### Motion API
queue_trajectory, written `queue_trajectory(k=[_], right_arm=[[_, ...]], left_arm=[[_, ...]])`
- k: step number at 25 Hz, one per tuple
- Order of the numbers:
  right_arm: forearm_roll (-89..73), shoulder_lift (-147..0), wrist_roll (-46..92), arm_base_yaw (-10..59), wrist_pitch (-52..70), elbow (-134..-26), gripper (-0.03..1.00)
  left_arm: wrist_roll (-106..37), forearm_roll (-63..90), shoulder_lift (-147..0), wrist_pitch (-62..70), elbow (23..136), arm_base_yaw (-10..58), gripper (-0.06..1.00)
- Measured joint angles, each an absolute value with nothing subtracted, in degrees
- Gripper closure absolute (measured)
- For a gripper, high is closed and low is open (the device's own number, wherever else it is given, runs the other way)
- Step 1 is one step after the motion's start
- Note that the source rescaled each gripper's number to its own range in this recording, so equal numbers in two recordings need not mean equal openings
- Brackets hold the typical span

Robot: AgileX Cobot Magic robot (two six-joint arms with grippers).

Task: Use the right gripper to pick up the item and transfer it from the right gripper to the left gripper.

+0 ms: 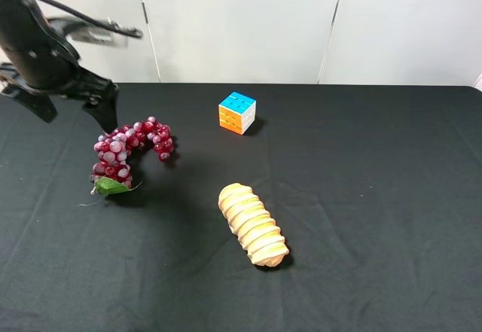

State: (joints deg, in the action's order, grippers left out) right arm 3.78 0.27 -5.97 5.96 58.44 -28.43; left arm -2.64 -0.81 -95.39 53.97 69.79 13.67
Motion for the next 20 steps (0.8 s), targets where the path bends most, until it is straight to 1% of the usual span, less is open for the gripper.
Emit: queue_trajectory(k=[15, 20], right_arm=[[3.8, 0.3, -6.0, 6.0, 58.4, -28.4, -0.03], [3.8, 0.3, -6.0, 6.0, 58.4, -28.4, -0.03]], left_arm=[[-2.6, -0.7, -69.7, 65.0, 69.4, 13.7, -0.06], [0.0, -0.6, -57.6, 66.5, 63.3, 13.7, -0.06]])
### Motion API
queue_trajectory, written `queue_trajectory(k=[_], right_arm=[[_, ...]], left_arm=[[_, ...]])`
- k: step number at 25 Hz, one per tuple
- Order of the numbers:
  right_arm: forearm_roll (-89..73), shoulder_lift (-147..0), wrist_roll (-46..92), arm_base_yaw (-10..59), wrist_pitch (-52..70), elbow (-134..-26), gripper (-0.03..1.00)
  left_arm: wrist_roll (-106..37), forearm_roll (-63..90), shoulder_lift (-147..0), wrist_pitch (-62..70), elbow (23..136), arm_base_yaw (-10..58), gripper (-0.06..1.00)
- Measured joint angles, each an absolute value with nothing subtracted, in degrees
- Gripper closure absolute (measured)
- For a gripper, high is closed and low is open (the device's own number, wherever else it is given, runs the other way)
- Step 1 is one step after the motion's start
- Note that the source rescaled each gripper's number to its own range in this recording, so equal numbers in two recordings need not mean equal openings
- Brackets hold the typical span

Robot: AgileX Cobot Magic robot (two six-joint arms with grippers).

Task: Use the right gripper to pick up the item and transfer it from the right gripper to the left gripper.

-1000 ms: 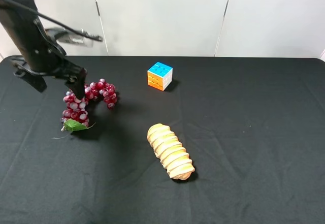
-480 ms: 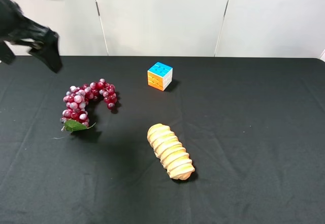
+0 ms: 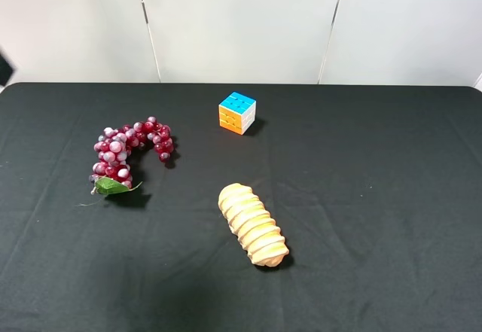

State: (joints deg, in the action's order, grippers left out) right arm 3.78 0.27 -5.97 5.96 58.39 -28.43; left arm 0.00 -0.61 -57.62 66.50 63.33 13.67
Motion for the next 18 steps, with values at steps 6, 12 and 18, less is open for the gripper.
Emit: queue_trajectory(k=[6, 12, 18], right_arm=[[3.8, 0.3, -6.0, 6.0, 58.4, -28.4, -0.03], [3.8, 0.3, -6.0, 6.0, 58.4, -28.4, -0.03], [3.8, 0.3, -6.0, 6.0, 58.5, -28.4, -0.03]], left_arm=[[3.4, -0.6, -40.6, 66.6, 51.1, 13.7, -0.06], [3.8, -0.6, -22.8, 66.5, 40.9, 13.7, -0.06], [3.8, -1.6, -7.9, 65.6, 33.5, 13.7, -0.06]])
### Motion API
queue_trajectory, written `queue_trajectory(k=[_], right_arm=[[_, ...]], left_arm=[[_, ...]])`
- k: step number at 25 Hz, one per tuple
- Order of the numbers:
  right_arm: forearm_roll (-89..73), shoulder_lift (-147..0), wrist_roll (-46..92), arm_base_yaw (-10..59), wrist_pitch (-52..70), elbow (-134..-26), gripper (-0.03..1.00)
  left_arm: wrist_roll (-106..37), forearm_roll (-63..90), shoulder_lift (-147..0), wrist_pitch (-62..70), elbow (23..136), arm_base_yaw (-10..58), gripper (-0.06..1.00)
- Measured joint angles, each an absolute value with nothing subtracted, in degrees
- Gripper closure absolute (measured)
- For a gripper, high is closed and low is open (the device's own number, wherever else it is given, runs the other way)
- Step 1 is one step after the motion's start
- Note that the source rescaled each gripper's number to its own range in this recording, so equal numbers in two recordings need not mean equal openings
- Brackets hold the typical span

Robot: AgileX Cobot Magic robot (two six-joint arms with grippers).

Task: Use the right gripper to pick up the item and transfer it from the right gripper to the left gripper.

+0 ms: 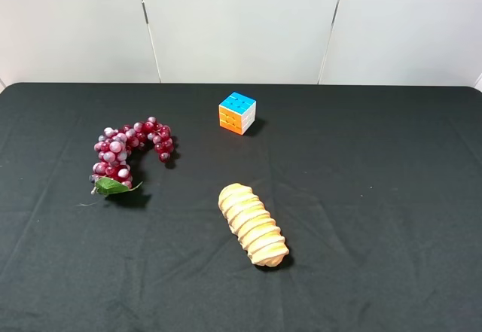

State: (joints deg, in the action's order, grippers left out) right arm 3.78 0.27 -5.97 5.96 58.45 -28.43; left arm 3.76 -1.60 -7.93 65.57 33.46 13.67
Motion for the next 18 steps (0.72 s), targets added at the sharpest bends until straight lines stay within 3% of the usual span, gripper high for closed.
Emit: queue_trajectory(k=[5, 18], right_arm=[[3.8, 0.3, -6.0, 6.0, 58.5, -28.4, -0.03], [3.8, 0.3, -6.0, 6.0, 58.5, -28.4, -0.03]], left_arm=[[3.8, -2.2, -0.2, 64.6, 30.3, 13.7, -0.06], [2.7, 0.0, 0.3, 60.9, 28.5, 13.7, -0.06]])
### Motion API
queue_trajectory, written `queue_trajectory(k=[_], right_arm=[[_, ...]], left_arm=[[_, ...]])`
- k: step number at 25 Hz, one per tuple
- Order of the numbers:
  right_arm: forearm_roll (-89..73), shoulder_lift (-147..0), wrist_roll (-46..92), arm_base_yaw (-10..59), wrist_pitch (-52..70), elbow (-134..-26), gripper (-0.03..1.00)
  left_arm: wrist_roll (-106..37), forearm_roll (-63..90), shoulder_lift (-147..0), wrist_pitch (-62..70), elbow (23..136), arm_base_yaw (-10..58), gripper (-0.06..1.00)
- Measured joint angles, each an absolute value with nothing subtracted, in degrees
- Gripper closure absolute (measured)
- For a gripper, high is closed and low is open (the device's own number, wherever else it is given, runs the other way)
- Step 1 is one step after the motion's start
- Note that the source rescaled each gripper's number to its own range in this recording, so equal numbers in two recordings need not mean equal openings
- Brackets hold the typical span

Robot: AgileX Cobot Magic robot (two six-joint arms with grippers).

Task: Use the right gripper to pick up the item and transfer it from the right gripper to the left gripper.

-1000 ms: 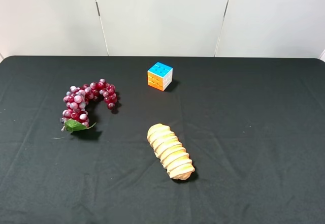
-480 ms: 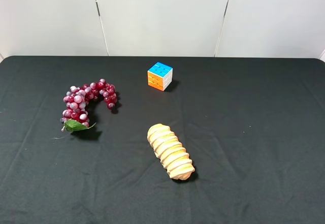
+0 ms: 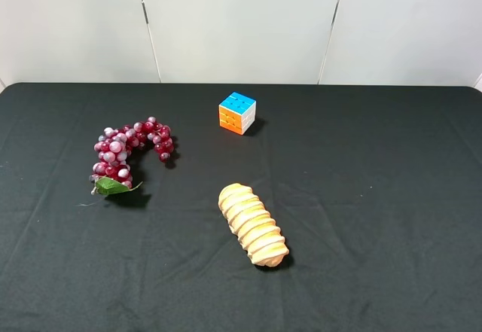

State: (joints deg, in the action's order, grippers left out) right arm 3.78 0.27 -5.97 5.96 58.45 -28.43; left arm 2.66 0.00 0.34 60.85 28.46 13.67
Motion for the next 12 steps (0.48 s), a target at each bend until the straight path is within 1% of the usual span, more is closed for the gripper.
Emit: queue_trajectory(k=[4, 6, 12], right_arm=[[3.8, 0.3, -6.0, 6.0, 58.5, -28.4, -0.03], [3.8, 0.3, -6.0, 5.5, 58.5, -28.4, -0.03], [3.8, 0.3, -6.0, 2.3, 58.4, -28.4, -0.03]], left_arm=[[2.7, 0.0, 0.3, 60.9, 28.5, 13.5, -0.06], [2.6, 0.0, 0.3, 60.9, 28.5, 12.1, -0.06], [2.5, 0.0, 0.3, 60.9, 28.5, 2.9, -0.06]])
